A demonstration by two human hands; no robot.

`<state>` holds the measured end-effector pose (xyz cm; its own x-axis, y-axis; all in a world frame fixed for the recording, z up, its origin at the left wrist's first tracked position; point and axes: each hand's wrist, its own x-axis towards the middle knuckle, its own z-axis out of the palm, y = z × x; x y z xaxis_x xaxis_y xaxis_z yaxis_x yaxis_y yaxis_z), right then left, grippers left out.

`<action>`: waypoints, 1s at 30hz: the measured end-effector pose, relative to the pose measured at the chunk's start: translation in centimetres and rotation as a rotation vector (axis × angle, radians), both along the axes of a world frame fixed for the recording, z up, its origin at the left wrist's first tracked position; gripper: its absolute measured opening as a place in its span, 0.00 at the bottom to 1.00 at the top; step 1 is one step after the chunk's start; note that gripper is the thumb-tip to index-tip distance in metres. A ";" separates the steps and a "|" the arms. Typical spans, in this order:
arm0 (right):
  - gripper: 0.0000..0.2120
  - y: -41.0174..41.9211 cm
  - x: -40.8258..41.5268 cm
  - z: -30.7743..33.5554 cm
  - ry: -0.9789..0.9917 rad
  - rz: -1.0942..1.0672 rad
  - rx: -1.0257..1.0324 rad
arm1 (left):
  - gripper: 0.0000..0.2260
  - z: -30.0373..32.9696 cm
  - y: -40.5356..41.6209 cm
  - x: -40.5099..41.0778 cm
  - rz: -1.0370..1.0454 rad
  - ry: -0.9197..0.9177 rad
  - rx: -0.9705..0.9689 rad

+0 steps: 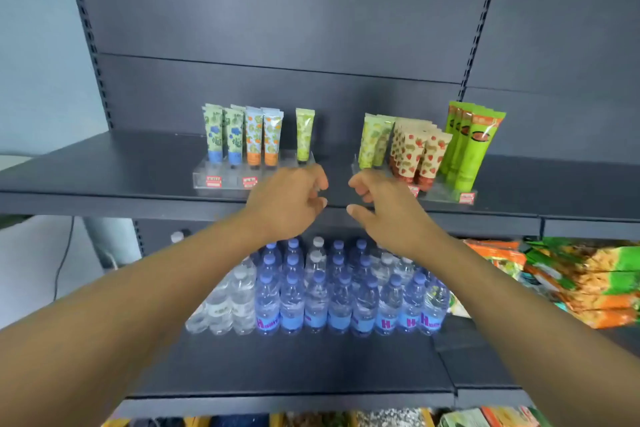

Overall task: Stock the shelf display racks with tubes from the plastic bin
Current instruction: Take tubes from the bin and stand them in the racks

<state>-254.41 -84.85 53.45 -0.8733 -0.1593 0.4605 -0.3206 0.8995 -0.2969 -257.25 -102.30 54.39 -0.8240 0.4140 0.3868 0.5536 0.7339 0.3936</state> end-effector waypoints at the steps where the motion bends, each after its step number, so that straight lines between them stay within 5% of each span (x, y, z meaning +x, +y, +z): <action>1: 0.16 0.7 1.0 -1.2 -0.043 0.011 -0.011 | 0.08 -1.3 0.8 1.1 0.012 -0.041 -0.003; 7: 0.10 3.7 5.8 -10.4 -0.262 -0.023 -0.028 | 0.09 -10.5 4.0 6.7 0.085 -0.244 -0.096; 18: 0.20 5.3 11.6 -28.4 -0.748 -0.118 -0.047 | 0.09 -29.1 2.1 10.4 0.066 -0.688 -0.212; 30: 0.16 4.9 15.6 -49.4 -1.090 -0.201 -0.068 | 0.10 -50.2 -1.6 13.9 0.163 -1.038 -0.328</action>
